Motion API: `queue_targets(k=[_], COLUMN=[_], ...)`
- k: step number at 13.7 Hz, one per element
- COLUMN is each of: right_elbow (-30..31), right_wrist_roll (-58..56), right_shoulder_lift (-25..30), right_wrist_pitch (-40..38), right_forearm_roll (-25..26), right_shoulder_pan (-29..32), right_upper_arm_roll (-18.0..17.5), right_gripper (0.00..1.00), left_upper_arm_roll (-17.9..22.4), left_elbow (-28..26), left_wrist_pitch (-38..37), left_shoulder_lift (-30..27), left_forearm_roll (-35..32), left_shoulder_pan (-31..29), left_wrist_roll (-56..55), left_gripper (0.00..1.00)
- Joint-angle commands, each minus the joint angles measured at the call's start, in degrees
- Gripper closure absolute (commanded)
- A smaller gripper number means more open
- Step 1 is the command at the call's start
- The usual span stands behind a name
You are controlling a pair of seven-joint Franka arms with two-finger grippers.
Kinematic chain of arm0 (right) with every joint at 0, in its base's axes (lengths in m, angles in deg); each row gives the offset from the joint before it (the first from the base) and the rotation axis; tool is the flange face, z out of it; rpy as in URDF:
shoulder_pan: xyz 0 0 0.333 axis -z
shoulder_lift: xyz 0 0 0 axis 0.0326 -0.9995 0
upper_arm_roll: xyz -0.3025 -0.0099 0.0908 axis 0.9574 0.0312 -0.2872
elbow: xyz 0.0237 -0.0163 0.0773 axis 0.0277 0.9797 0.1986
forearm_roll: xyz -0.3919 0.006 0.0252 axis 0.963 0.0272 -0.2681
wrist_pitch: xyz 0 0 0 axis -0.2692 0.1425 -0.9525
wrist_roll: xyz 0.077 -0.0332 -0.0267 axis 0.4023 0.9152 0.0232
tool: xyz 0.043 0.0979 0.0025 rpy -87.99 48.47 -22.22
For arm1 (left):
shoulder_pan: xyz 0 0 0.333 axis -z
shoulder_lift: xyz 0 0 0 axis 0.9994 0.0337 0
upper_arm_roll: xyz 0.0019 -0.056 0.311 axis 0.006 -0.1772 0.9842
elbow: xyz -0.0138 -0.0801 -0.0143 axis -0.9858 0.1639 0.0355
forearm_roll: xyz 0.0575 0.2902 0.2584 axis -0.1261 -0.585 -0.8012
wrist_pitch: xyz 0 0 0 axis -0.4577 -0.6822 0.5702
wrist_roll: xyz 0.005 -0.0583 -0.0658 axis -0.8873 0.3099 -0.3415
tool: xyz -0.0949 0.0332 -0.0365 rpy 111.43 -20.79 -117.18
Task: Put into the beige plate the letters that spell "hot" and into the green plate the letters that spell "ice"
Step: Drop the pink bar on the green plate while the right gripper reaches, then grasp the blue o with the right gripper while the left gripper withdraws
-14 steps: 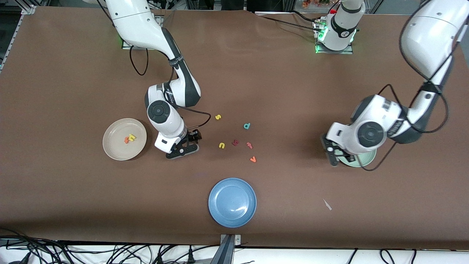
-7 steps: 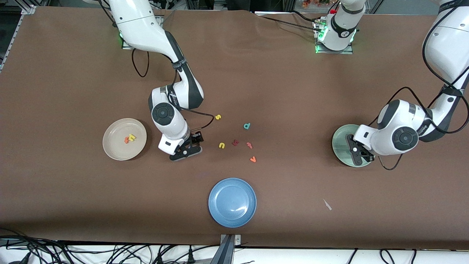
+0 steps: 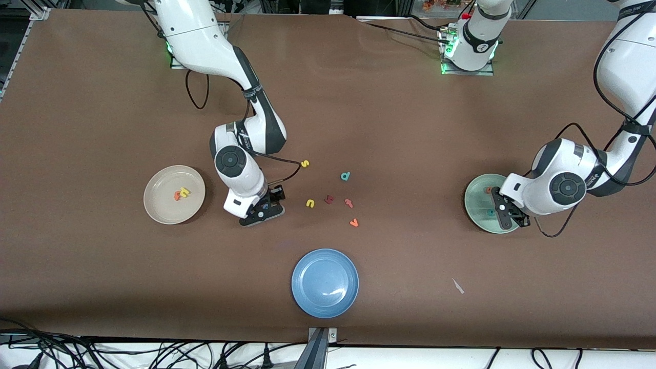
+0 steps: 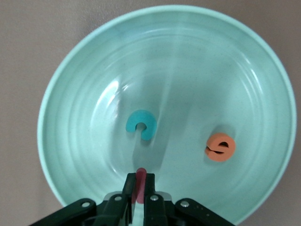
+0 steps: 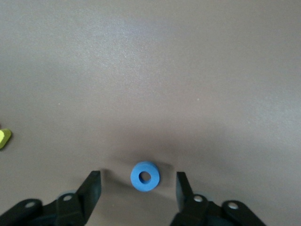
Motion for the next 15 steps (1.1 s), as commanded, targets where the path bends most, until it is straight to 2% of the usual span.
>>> queue_targets(k=[1,2,3,5,9,12,15], right_elbow=[-2.1,-2.1,-2.1,-2.1,-2.0,-2.0,-2.0], right_wrist_roll=[-2.0,-2.0,-2.0,-2.4,-2.9,-2.9,-3.0], right_shoulder_lift=[-1.5,-1.6,-1.6,-1.6,-1.8,-1.8,-1.8], right_wrist_pitch=[0.0,0.0,0.0,0.0,-0.2,-0.3,-0.3], right_forearm_roll=[-0.7,-0.8,-0.8,-0.7,-0.8,-0.8,-0.9], right_shoulder_pan=[0.5,0.5,0.5,0.5,0.6,0.5,0.5], right_upper_arm_roll=[-0.2,-0.3,-0.3,-0.3,-0.3,-0.3,-0.3], right_gripper=[0.29,0.31,0.32,0.36,0.43,0.46,0.49], left_upper_arm_roll=[-0.8,-1.1,-1.4,-3.4,-9.5,-10.5,-10.8], left_elbow=[-0.9,-0.6,-0.3,-0.1,3.4,6.7,11.1], left_wrist_pitch=[1.4,1.0,0.9,0.6,-7.8,-10.1,-12.1], left_shoulder_lift=[0.1,-0.2,-0.4,-1.2,-1.8,-2.1,-2.2], left_forearm_roll=[-2.2,-2.2,-1.6,-1.1,1.0,9.8,16.2], left_shoulder_pan=[-1.9,-1.8,-1.5,-1.5,-1.6,-1.3,-0.7], left_wrist_roll=[1.1,1.4,1.4,1.3,0.4,0.2,-3.5], left_gripper=[0.58,0.56,0.47,0.42,0.42,0.44,0.51])
